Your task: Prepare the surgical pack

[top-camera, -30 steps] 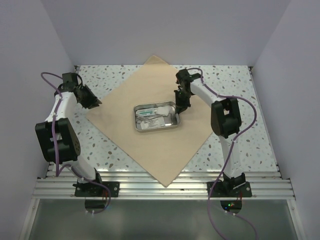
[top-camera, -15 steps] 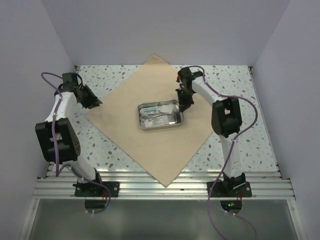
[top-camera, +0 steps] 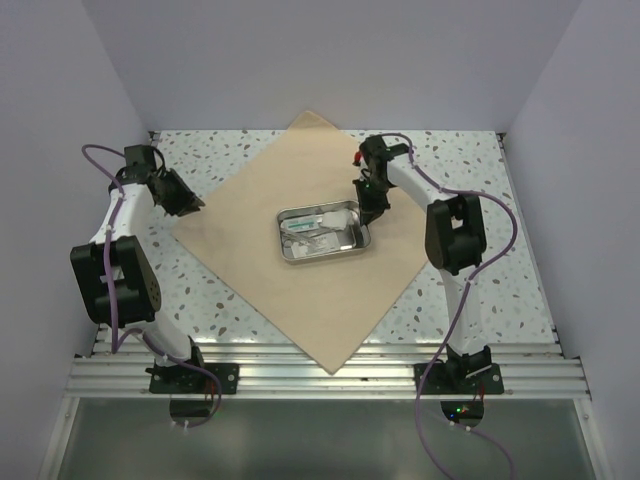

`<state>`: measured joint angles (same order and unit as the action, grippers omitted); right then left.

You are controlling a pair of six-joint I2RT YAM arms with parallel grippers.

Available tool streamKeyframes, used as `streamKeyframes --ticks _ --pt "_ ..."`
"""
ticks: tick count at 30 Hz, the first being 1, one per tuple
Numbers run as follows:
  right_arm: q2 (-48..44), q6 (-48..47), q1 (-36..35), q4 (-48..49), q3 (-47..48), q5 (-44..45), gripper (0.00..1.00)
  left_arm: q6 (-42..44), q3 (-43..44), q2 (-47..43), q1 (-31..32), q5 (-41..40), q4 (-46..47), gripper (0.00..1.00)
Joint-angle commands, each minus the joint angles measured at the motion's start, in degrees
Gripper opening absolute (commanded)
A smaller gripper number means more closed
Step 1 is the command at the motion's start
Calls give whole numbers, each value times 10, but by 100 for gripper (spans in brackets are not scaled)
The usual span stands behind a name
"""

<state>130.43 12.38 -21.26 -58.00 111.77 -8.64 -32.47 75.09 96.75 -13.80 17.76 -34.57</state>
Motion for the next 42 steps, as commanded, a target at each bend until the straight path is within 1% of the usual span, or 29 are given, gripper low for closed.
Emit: streamKeyframes --ticks 1,4,7,12,18,21,42 --pt "-18 -2 -1 -24 -12 -8 0 -13 -8 7 -1 11 31 25" --pt "-13 37 -3 -37 -12 -9 0 -18 -13 10 -1 16 39 24" --pt "-18 48 -5 -29 -22 -1 0 -22 -27 7 -1 18 55 25" --pt "-20 41 -4 -50 -16 14 0 -27 -49 9 -1 29 73 25" --pt "-25 32 -4 -47 -23 15 0 -34 -63 5 -1 33 86 24" --pt "-17 28 -4 -59 -11 16 0 -34 -61 8 0 36 87 25" --pt "-16 41 -14 -54 -3 3 0 -29 -48 17 0 44 83 25"
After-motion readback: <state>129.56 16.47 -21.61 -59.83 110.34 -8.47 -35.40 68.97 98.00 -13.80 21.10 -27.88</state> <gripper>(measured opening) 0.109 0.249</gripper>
